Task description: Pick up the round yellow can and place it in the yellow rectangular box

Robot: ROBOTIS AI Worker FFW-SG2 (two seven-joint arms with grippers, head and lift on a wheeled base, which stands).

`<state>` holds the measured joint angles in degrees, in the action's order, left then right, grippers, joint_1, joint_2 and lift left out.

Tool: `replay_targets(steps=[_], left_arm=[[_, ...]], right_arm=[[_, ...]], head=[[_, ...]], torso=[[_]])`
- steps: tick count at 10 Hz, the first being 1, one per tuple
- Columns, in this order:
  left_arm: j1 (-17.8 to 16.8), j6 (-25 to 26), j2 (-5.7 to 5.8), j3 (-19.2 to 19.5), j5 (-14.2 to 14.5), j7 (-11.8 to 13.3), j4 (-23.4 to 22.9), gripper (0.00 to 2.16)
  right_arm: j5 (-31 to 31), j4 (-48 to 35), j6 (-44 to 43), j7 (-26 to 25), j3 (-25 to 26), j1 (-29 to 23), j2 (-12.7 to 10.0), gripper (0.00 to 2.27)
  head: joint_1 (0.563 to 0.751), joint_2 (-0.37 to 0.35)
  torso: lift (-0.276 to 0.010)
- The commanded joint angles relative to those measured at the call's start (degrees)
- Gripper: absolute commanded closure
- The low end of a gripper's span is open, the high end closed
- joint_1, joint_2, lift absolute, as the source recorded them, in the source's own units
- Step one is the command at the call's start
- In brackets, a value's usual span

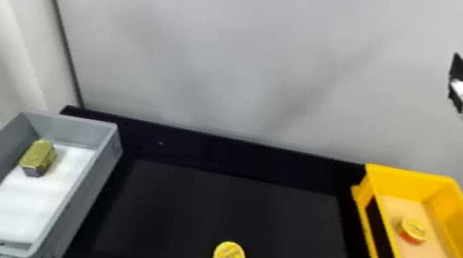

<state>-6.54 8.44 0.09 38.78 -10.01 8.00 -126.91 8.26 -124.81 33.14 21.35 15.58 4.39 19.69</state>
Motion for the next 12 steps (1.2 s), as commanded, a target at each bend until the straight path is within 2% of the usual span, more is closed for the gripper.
replay_targets(steps=[1,12], left_arm=[[-0.05,0.0,-0.24,0.0,-0.01,0.0,0.0,0.04],[0.12,0.0,-0.24,-0.09,-0.1,0.09,0.26,0.04]], right_arm=[[0.09,-0.08,0.01,0.01,0.15,0.0,0.0,0.14],[0.97,-0.08,0.45,0.1,-0.11,-0.18,0.0,0.14]], head=[[0.686,0.014],[0.686,0.014]], torso=[[-0.055],[-0.055]])
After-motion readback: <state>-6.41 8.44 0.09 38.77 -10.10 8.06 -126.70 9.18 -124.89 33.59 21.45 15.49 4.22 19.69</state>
